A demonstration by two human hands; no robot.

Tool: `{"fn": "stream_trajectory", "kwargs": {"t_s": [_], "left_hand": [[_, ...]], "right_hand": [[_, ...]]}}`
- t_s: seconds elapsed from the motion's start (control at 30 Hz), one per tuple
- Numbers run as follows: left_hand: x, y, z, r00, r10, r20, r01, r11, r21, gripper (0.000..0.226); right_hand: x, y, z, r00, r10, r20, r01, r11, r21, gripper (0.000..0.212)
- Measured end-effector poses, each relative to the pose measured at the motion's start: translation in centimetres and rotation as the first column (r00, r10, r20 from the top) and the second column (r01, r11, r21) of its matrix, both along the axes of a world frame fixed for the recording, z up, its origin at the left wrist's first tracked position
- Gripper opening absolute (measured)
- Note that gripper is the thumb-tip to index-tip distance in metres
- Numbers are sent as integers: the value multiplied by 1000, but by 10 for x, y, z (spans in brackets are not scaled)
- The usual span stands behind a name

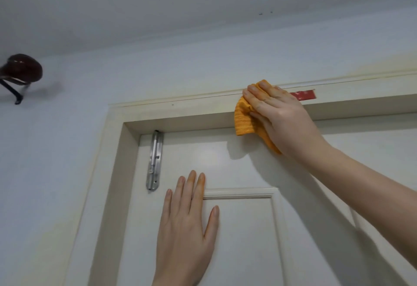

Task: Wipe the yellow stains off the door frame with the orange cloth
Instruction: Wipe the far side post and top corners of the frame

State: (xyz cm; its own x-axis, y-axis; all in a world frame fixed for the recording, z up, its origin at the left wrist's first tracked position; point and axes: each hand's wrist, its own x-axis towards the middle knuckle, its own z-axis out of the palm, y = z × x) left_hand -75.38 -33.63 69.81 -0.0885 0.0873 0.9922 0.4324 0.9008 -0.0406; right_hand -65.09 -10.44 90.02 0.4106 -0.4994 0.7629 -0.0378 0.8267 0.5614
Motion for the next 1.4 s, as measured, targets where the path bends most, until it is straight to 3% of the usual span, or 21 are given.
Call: {"fn": "stream_trajectory", "kwargs": {"t_s": [0.2,0.37,0.57,0.67,1.03,1.23,1.4], "left_hand": [[-5,-57,3,997,21,73,-18,999,-44,71],[18,-80,6,992,-58,114,69,993,-99,74],[47,-121,15,976,-213,40,216,972,-97,72],[57,-139,18,984,-175,-40,166,972,-165,72],[35,-242,16,996,-85,-13,86,984,154,71],[18,-257,1,998,-61,14,57,979,198,69],[14,-257,2,998,-57,16,52,981,188,70]], "right_hand": [[-23,-95,2,999,-6,32,6,1000,-3,39],[-16,-104,-3,995,-53,87,54,998,-11,41],[-13,-112,-10,995,-4,102,13,996,-91,41],[-18,-132,-11,994,5,106,8,993,-117,41],[-57,-252,4,990,-55,129,52,998,24,40],[-51,-270,7,954,-92,285,75,995,71,43],[-31,-288,6,868,-2,497,7,1000,-9,44]]}}
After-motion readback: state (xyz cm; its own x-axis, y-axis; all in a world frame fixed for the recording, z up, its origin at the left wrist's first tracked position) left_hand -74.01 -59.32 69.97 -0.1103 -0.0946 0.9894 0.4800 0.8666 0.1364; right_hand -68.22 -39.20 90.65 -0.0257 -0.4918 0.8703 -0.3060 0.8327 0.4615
